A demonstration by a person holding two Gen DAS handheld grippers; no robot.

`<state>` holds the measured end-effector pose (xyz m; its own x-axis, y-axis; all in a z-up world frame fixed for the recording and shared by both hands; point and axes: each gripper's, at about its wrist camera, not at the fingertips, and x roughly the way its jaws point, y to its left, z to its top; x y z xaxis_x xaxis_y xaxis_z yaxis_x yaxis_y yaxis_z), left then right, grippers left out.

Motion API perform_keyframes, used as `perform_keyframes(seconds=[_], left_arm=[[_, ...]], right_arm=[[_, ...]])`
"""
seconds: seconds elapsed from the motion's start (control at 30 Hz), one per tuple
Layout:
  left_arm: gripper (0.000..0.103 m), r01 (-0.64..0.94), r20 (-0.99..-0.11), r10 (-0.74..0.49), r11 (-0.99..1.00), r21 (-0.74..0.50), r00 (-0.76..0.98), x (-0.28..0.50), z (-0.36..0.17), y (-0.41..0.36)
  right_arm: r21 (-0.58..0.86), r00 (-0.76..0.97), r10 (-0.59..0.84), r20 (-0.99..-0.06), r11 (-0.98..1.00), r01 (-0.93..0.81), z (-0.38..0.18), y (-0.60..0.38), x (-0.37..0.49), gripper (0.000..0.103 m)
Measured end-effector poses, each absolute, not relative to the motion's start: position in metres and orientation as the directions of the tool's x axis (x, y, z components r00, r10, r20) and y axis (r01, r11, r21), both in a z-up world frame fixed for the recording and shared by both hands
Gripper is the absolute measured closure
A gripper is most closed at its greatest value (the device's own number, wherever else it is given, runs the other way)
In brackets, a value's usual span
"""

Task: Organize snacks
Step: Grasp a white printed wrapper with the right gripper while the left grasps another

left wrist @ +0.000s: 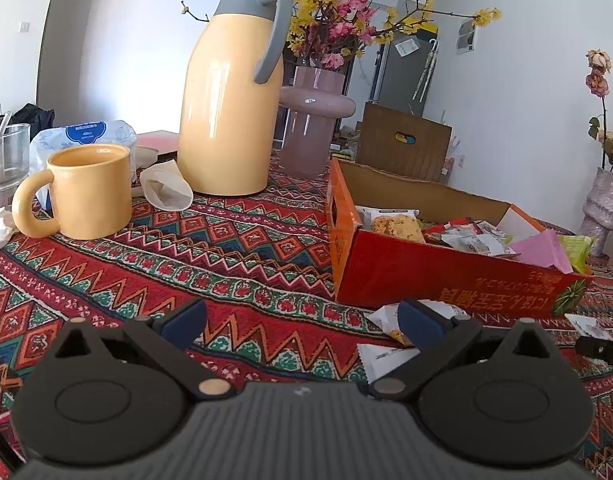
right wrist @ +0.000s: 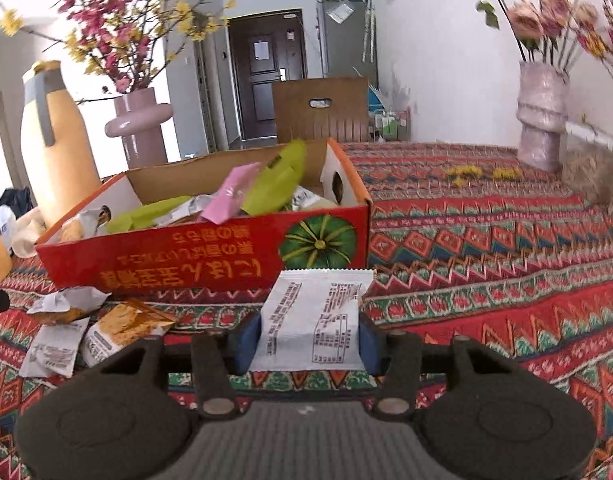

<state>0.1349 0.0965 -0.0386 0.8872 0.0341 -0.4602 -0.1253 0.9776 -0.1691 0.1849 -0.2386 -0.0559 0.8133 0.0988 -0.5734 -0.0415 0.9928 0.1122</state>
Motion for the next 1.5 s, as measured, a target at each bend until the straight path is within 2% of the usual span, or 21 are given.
perform_keyframes(seconds=[0.23, 0.67, 0.83, 1.07, 1.17, 1.3, 1.37, 1.43, 1.47, 1.5], left_arm=[[0.0, -0.145, -0.505, 0.055, 0.979, -0.14, 0.861, 0.141, -0.036, 0.093], [0.0, -0.101, -0.599, -0.008, 0.984, -0.148, 0.8, 0.146, -0.032, 0.052], [0.008, -0.096, -0.634, -0.008, 0.987, -0.129, 0.774, 0.156, -0.036, 0.037], [0.01, -0.113, -0.676, 0.008, 0.987, -0.111, 0.737, 0.174, -0.044, 0.016], [0.02, -0.139, -0.703, 0.027, 0.985, -0.103, 0.711, 0.18, -0.049, 0.012], [0.032, -0.147, -0.695, 0.038, 0.984, -0.098, 0.718, 0.176, -0.049, 0.012], [0.072, -0.142, -0.692, 0.042, 0.986, -0.089, 0.72, 0.173, -0.047, 0.012], [0.076, -0.135, -0.693, 0.026, 0.986, -0.103, 0.721, 0.171, -0.046, 0.014], [0.083, -0.134, -0.692, 0.028, 0.986, -0.101, 0.721, 0.169, -0.046, 0.015], [0.085, -0.132, -0.691, 0.027, 0.986, -0.099, 0.722, 0.168, -0.046, 0.015]], right_arm=[[0.148, 0.818, 0.138, -0.558, 0.987, -0.066, -0.062, -0.239, 0.181, 0.053], [0.196, 0.834, 0.2, -0.514, 0.974, -0.113, -0.058, -0.244, 0.172, 0.053], [0.203, 0.839, 0.209, -0.502, 0.972, -0.121, -0.057, -0.245, 0.17, 0.053], [0.213, 0.843, 0.226, -0.488, 0.967, -0.136, -0.056, -0.246, 0.167, 0.053], [0.215, 0.844, 0.23, -0.484, 0.967, -0.14, -0.056, -0.246, 0.167, 0.053], [0.216, 0.845, 0.233, -0.482, 0.966, -0.143, -0.056, -0.246, 0.165, 0.053], [0.216, 0.845, 0.232, -0.482, 0.966, -0.142, -0.056, -0.246, 0.166, 0.053], [0.216, 0.845, 0.231, -0.482, 0.966, -0.141, -0.056, -0.246, 0.165, 0.053], [0.216, 0.845, 0.231, -0.482, 0.966, -0.141, -0.056, -0.246, 0.165, 0.053], [0.216, 0.845, 0.231, -0.482, 0.966, -0.141, -0.056, -0.246, 0.165, 0.053]])
